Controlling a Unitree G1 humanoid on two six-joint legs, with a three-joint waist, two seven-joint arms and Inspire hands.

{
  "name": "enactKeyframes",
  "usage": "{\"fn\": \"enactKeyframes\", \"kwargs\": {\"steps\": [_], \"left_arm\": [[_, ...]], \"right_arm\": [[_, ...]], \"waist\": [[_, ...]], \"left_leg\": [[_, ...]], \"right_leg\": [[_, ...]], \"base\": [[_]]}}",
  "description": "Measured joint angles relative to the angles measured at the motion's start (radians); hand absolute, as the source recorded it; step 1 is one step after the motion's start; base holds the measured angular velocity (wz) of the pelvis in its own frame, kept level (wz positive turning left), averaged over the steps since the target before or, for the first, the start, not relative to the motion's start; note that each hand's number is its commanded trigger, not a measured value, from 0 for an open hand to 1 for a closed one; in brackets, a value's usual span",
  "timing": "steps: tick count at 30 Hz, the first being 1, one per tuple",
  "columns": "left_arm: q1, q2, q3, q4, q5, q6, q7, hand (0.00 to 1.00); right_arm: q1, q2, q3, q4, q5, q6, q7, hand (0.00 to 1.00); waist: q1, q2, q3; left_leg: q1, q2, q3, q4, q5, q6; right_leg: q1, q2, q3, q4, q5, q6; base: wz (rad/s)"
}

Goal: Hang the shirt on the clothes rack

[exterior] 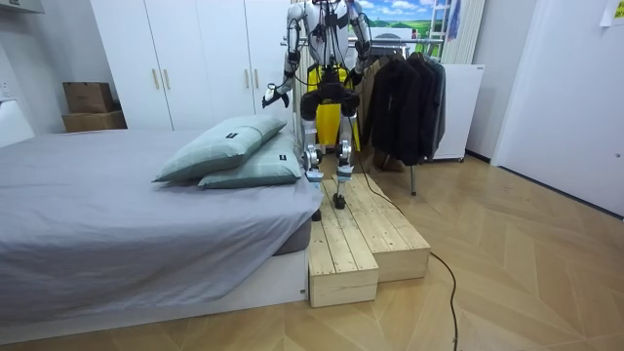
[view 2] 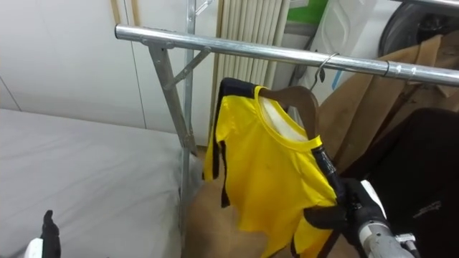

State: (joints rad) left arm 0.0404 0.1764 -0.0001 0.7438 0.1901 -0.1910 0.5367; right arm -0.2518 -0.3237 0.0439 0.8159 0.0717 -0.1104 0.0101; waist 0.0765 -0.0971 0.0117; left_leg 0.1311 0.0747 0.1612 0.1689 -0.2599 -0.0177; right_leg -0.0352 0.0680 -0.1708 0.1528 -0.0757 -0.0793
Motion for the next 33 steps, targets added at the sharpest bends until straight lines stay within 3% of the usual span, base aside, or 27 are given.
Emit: {"fn": "enactKeyframes", "kwargs": {"steps": [16, 27, 33], "left_arm": [[-0.022, 0.000, 0.029, -0.005, 0.002, 0.000, 0.007, 0.00], [-0.025, 0.000, 0.034, -0.006, 0.002, 0.000, 0.025, 0.00], [-0.025, 0.000, 0.035, -0.005, 0.001, -0.003, 0.076, 0.00]], "right_arm": [[0.000, 0.000, -0.031, -0.003, 0.025, 0.000, -0.011, 0.00], [0.000, 0.001, -0.032, -0.005, 0.055, 0.002, -0.021, 0.00], [0.000, 0.001, -0.037, -0.022, 0.127, 0.002, -0.026, 0.00]], "waist": [[-0.003, -0.005, -0.0068], [-0.017, -0.005, -0.0068], [-0.021, 0.000, -0.0068]], "left_leg": [[0.001, 0.000, 0.000, 0.001, 0.000, 0.000], [0.002, 0.000, 0.005, 0.001, 0.000, 0.000], [0.007, 0.001, 0.020, 0.001, 0.000, 0.000]], "right_leg": [[0.000, 0.000, 0.001, 0.000, 0.000, 0.000], [-0.001, 0.001, 0.004, 0.001, 0.000, 0.000], [-0.002, 0.004, 0.019, 0.004, 0.000, 0.000]], "base": [[0.00], [0.00], [-0.07]]}}
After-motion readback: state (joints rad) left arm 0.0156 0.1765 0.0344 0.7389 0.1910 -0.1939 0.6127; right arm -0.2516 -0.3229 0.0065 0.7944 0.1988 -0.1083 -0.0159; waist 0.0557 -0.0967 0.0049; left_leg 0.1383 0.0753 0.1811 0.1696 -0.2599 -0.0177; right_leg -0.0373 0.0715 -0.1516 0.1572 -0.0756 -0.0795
